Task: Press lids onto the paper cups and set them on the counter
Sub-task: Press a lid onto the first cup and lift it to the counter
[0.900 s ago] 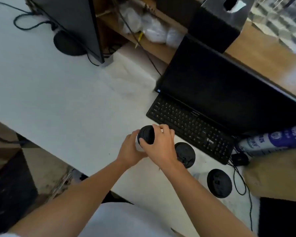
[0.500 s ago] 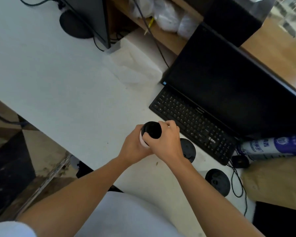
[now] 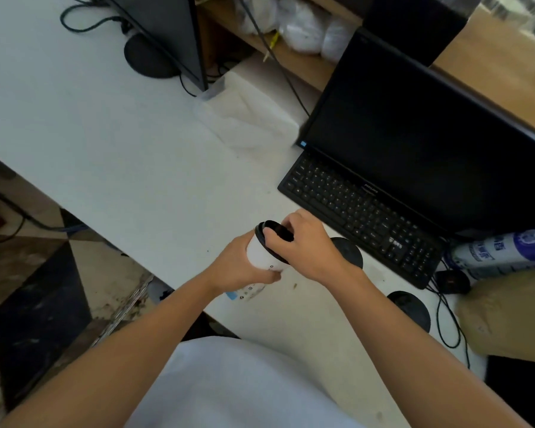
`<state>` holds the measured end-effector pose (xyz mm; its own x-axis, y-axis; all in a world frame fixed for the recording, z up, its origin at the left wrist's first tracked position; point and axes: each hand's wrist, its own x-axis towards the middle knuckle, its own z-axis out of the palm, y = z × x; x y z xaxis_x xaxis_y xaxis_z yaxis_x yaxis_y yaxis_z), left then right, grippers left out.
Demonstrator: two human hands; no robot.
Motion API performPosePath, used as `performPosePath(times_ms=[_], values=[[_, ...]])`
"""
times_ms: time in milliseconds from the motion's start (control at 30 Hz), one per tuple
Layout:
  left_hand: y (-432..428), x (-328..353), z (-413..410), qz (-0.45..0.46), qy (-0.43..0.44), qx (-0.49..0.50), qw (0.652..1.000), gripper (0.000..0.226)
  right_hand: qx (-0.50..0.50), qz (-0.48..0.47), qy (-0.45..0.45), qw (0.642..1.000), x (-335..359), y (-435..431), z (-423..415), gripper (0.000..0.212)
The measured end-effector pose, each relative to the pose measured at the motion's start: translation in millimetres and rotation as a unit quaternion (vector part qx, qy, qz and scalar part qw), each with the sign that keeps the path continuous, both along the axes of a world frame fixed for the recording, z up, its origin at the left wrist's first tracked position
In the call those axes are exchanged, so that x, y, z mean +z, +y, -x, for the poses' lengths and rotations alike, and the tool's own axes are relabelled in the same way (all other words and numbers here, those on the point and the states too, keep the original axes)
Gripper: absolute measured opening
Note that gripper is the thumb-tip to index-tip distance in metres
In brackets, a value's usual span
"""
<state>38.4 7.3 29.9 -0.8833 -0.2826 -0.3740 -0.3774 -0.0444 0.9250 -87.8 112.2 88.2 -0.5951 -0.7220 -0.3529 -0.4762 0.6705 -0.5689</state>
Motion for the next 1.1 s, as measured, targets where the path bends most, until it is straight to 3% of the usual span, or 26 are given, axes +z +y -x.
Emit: performPosePath(times_ms=[167, 300, 367, 467, 567, 733, 900, 1100], values=[[-15, 9, -4, -0.115, -0.053, -0.092, 0.988, 0.055, 0.036, 0.039, -0.017, 0.998, 3, 5, -1, 0.051], [-32, 8, -9, -0.293, -0.087, -0.226, 0.925, 0.052, 0.056, 0.086, -0.034, 0.994, 2, 11, -10, 0.050], [-38, 8, -11, -0.320, -0.091, -0.261, 0.906, 0.052, 0.068, 0.109, -0.038, 0.991, 1, 12, -16, 0.047], [-36, 11, -12, -0.265, -0.092, -0.217, 0.935, 0.056, 0.073, 0.137, -0.040, 0.987, -3, 12, -17, 0.043], [-21, 15, -10, -0.098, -0.081, -0.139, 0.982, 0.055, 0.060, 0.127, -0.041, 0.989, -8, 12, -12, 0.034], [5, 4, -13, 0.098, -0.074, -0.014, 0.992, 0.070, 0.022, 0.048, -0.028, 0.998, -10, 4, -15, 0.033], [25, 2, -14, 0.165, -0.087, 0.095, 0.978, 0.073, -0.011, -0.033, 0.010, 0.999, -7, -8, -25, 0.041], [22, 0, -21, 0.099, -0.062, 0.103, 0.988, 0.078, 0.026, -0.037, 0.051, 0.998, 7, -13, -30, 0.040]])
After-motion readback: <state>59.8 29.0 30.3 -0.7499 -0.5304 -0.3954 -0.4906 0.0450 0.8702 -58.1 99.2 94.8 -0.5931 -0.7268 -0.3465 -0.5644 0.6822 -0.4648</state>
